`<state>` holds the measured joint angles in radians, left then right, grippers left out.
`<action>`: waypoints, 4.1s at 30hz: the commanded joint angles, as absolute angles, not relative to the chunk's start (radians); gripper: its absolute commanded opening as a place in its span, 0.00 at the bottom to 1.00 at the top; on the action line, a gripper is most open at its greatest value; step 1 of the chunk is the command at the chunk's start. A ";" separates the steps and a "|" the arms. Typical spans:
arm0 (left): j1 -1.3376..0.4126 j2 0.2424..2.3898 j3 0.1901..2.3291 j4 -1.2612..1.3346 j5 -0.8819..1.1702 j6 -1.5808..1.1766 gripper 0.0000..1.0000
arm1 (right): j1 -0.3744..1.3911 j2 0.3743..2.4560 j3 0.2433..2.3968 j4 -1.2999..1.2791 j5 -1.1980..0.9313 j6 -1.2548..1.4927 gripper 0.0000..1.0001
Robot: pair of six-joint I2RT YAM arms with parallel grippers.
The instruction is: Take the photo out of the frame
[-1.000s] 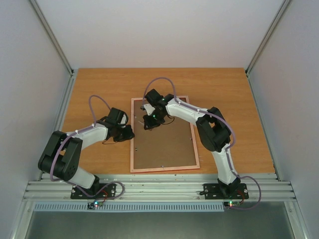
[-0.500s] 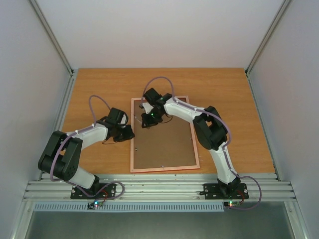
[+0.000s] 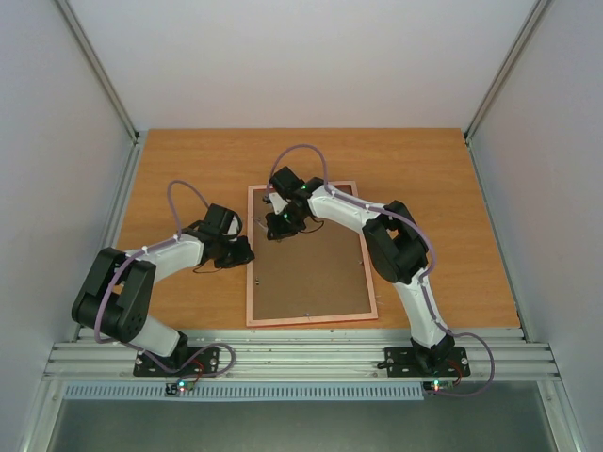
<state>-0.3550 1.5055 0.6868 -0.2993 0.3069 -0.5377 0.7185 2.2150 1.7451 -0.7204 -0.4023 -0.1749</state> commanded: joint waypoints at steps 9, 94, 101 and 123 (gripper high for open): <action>-0.362 1.501 0.660 -0.281 0.348 -0.545 0.18 | 0.716 2.131 1.693 -0.655 -0.410 -0.159 0.01; -0.362 1.516 0.669 -0.278 0.350 -0.537 0.19 | 0.408 2.117 1.681 -0.810 -0.322 -0.376 0.01; -0.362 1.512 0.664 -0.273 0.336 -0.546 0.19 | 0.408 1.949 1.546 -0.771 -0.284 -0.358 0.01; -0.362 1.487 0.652 -0.235 0.321 -0.527 0.19 | 0.364 1.622 1.240 -0.933 -0.223 -0.189 0.01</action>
<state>-0.3550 1.4975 0.6727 -0.2787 0.3054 -0.5411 0.3676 1.6276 1.2552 -0.8536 -0.1707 -0.2394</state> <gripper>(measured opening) 0.195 0.146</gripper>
